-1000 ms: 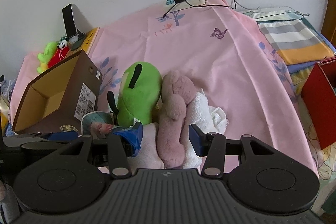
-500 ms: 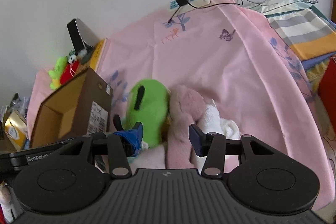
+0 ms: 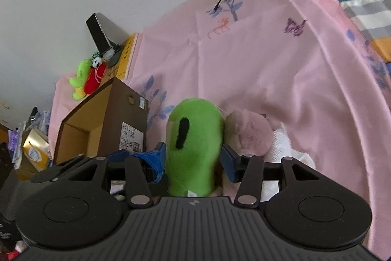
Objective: Organize soft objects
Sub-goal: 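Close the right gripper on the green plush and lift it, then carry the green plush with the right gripper into the cardboard box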
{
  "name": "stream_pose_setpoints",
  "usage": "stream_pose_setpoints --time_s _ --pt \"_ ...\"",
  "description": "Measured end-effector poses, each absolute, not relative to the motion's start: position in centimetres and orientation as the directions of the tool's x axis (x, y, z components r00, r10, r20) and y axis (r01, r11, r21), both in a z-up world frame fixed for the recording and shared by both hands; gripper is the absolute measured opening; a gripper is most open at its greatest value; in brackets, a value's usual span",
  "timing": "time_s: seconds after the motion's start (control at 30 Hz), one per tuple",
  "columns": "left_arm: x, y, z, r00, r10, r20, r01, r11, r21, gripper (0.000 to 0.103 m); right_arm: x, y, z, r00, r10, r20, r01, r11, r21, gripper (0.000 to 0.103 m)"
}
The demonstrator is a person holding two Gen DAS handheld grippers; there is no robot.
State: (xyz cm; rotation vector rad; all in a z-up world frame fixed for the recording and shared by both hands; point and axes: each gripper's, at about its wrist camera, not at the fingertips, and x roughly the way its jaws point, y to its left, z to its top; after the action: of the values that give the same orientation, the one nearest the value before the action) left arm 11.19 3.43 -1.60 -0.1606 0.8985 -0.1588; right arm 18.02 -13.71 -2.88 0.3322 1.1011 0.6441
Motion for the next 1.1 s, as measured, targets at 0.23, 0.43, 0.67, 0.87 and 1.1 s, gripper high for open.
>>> stream_pose_setpoints --time_s 0.23,0.43,0.67,0.87,1.1 --pt "14.4 3.9 -3.7 0.547 -0.269 -0.793 0.078 0.959 -0.271 0.069 19.7 -12.4 -4.4 0.235 0.620 -0.749 -0.299 0.779 0.551 0.035" --pt "15.2 3.9 -5.4 0.510 -0.296 -0.808 0.059 0.949 -0.311 0.057 20.2 -12.1 -5.9 0.199 0.627 -0.753 -0.268 0.774 0.574 0.035" --pt "14.9 3.6 -4.2 0.550 -0.278 -0.788 0.059 0.954 -0.295 0.056 20.0 -12.6 -4.7 0.222 0.669 -0.709 -0.292 0.739 0.606 0.033" --pt "13.7 3.7 1.1 0.683 -0.220 -0.696 0.072 0.969 -0.236 0.056 18.3 -12.2 1.0 0.378 0.716 -0.587 -0.471 0.694 0.544 0.033" --pt "10.9 6.4 6.1 0.786 -0.085 -0.612 -0.013 0.988 -0.154 0.056 17.3 -8.9 4.8 0.386 0.804 -0.453 -0.621 0.589 0.517 0.033"
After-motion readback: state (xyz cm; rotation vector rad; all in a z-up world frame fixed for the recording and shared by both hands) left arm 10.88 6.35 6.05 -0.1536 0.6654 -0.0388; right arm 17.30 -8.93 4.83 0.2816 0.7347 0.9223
